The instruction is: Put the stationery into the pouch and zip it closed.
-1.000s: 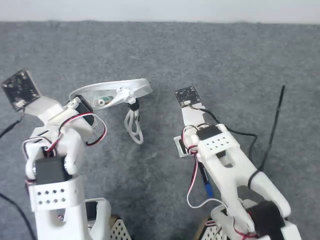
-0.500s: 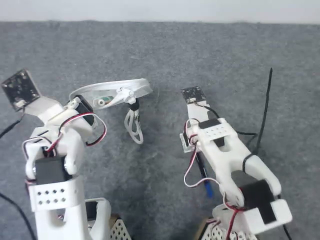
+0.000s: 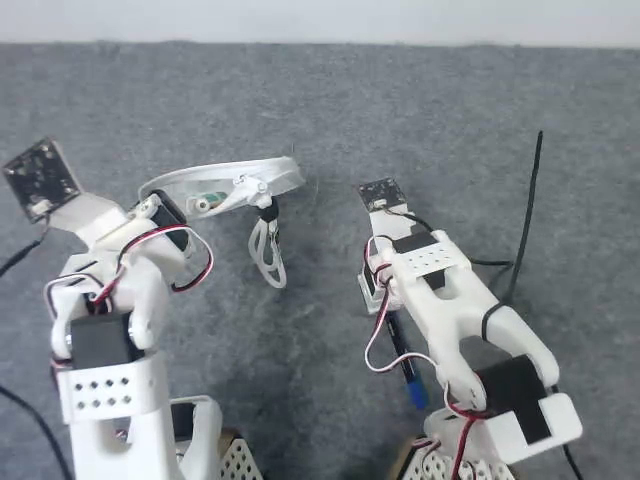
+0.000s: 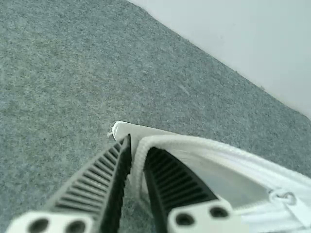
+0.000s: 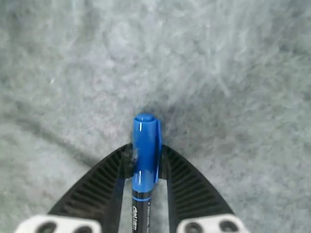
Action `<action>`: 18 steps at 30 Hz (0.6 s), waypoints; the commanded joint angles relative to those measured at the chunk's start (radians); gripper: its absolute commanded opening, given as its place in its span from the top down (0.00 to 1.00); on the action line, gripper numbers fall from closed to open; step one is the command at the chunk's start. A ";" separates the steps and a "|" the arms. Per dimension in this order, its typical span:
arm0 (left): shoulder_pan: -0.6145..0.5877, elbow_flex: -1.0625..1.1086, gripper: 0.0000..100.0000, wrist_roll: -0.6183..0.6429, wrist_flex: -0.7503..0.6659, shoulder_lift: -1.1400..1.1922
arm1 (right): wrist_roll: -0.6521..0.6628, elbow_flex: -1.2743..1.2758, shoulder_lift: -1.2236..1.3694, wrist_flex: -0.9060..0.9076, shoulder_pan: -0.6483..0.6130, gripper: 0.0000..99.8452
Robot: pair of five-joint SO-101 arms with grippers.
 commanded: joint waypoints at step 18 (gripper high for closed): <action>-0.002 0.012 0.99 0.012 -0.034 0.005 | 0.012 -0.160 -0.483 0.404 -0.113 0.99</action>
